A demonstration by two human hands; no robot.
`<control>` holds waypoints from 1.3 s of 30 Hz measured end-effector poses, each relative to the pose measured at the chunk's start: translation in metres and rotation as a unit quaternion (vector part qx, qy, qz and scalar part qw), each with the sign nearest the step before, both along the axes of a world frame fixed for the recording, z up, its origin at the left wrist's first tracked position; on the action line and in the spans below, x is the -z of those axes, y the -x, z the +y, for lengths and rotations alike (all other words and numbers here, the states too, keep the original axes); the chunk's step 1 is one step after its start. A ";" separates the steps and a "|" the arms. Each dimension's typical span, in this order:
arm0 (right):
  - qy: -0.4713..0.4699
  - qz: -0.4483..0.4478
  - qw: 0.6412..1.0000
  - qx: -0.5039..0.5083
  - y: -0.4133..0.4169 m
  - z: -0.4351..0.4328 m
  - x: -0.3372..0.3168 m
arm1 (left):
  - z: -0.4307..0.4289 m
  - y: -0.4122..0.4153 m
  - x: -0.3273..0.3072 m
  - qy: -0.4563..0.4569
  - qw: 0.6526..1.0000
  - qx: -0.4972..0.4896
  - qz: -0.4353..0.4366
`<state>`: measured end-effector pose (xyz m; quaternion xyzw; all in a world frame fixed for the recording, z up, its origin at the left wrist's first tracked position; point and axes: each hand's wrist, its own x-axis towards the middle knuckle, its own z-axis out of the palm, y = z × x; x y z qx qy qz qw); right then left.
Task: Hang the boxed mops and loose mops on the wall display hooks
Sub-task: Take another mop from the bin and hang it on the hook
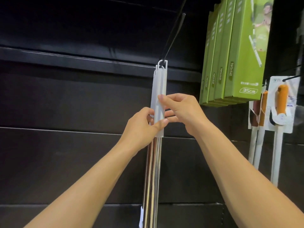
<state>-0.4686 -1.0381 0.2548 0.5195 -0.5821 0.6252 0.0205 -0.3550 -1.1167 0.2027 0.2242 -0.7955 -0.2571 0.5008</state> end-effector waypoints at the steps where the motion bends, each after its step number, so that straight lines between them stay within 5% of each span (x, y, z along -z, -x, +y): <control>1: -0.007 0.003 1.000 -0.002 0.001 0.002 0.009 | 0.001 -0.002 0.005 -0.001 1.000 -0.004 0.003; 14: -0.110 -0.043 0.993 0.002 -0.017 0.011 0.180 | 0.017 -0.020 0.172 -0.173 0.982 0.067 -0.034; 20: -0.134 -0.314 0.936 -0.085 -0.041 -0.006 0.241 | 0.032 -0.006 0.196 -0.290 0.946 0.141 -0.008; 33: -0.122 -0.331 0.930 -0.100 -0.035 -0.018 0.260 | 0.040 0.004 0.206 -0.369 0.907 0.191 0.069; 39: -0.179 -0.249 0.949 -0.073 -0.002 -0.020 0.270 | 0.016 0.001 0.221 -0.328 0.930 0.162 0.038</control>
